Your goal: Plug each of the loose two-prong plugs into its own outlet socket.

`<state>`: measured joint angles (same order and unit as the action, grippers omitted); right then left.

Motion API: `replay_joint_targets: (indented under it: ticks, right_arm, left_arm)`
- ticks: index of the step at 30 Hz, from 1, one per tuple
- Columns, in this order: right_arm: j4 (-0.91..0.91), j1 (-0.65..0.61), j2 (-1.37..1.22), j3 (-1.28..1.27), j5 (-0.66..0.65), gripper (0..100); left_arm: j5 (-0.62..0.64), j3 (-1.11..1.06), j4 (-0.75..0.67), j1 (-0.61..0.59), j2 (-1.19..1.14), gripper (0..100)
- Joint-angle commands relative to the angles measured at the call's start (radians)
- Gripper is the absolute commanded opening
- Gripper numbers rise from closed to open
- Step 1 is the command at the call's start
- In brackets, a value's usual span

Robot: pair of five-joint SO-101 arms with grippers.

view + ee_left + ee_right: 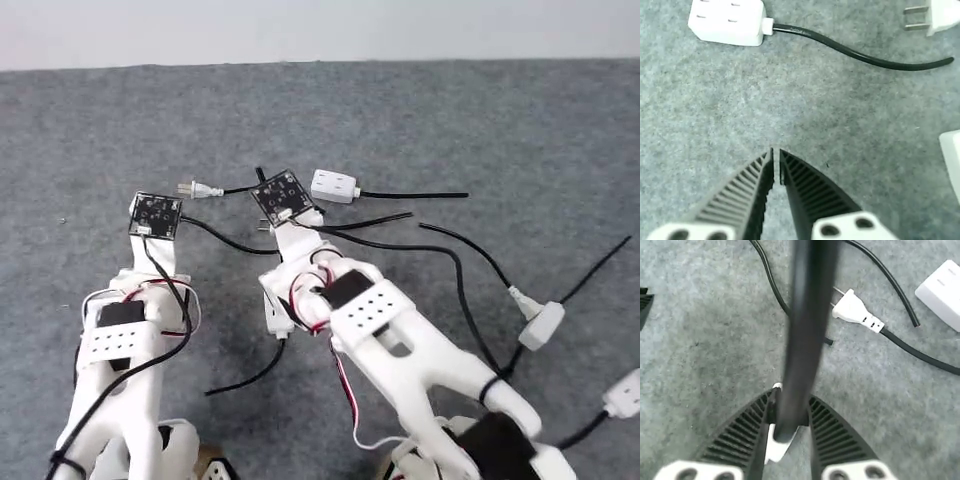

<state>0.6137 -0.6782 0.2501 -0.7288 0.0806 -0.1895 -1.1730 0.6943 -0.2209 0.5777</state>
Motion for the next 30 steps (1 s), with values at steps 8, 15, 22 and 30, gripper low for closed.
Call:
replay_joint_targets:
  ticks: [8, 15, 22, 30]
  right_arm:
    - [0.002, 0.01, -0.059, 0.089, 0.0, 0.8]
    - [0.045, -0.041, -0.194, 0.097, -0.071, 0.8]
    - [0.097, -0.054, -0.225, 0.14, -0.094, 0.9]
    - [0.199, -0.14, -0.22, 0.216, 0.003, 24.8]
  left_arm:
    - [0.012, 0.048, -0.025, -0.014, 0.029, 1]
    - [0.011, 0.048, -0.026, -0.014, 0.026, 1]
    - [0.011, 0.047, -0.028, -0.037, 0.028, 1]
    - [0.011, 0.047, -0.068, -0.049, 0.026, 1]
